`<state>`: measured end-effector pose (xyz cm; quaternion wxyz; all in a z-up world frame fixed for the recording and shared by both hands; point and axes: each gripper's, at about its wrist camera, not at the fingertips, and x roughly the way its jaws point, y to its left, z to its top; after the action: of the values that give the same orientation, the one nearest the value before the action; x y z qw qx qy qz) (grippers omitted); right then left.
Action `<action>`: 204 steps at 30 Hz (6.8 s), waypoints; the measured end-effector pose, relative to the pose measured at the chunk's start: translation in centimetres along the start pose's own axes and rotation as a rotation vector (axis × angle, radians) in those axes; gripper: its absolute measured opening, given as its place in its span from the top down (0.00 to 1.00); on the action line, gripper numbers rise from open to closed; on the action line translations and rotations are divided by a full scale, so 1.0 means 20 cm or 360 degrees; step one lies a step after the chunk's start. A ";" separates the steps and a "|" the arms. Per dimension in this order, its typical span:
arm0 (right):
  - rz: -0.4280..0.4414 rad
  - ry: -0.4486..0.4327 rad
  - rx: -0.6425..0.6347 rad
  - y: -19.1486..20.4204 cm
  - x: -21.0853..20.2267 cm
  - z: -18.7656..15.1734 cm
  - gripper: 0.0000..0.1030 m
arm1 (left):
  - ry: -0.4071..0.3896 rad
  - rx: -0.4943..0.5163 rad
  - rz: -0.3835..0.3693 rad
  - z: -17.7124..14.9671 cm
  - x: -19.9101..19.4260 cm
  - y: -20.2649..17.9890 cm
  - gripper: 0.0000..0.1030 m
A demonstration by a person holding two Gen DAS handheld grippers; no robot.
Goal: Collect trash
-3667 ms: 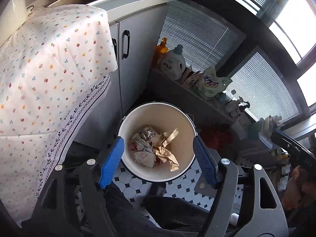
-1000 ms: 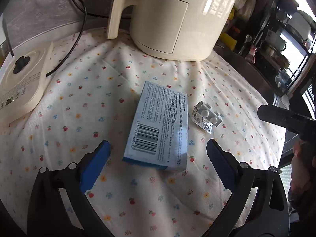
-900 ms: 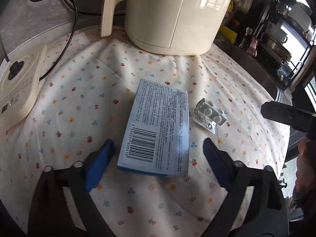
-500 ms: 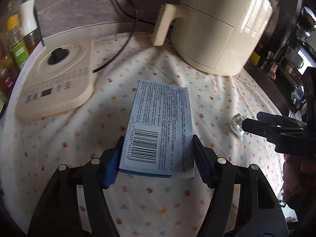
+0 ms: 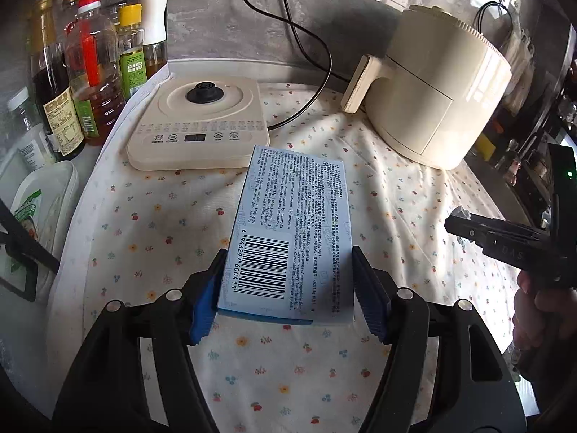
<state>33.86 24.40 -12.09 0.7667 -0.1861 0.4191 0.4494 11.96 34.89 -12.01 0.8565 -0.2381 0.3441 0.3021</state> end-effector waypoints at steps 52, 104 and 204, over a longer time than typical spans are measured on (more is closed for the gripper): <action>-0.0262 -0.0022 0.1140 -1.01 -1.10 -1.94 0.33 | 0.0275 0.0750 -0.0616 -0.87 -0.38 -1.35 0.35; -0.0421 -0.0292 0.1328 -1.15 -1.83 -2.30 0.08 | 0.0231 0.0852 -0.0802 -1.04 -0.80 -1.68 0.06; -0.0703 -0.0605 0.1016 0.48 -2.22 -1.98 0.08 | -0.0379 0.0610 -0.0701 -0.98 -1.93 -0.48 0.06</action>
<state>-3.92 -20.31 1.79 0.9271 0.0613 0.3386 0.1487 -12.62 2.32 5.59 0.9649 -0.1041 0.2324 0.0648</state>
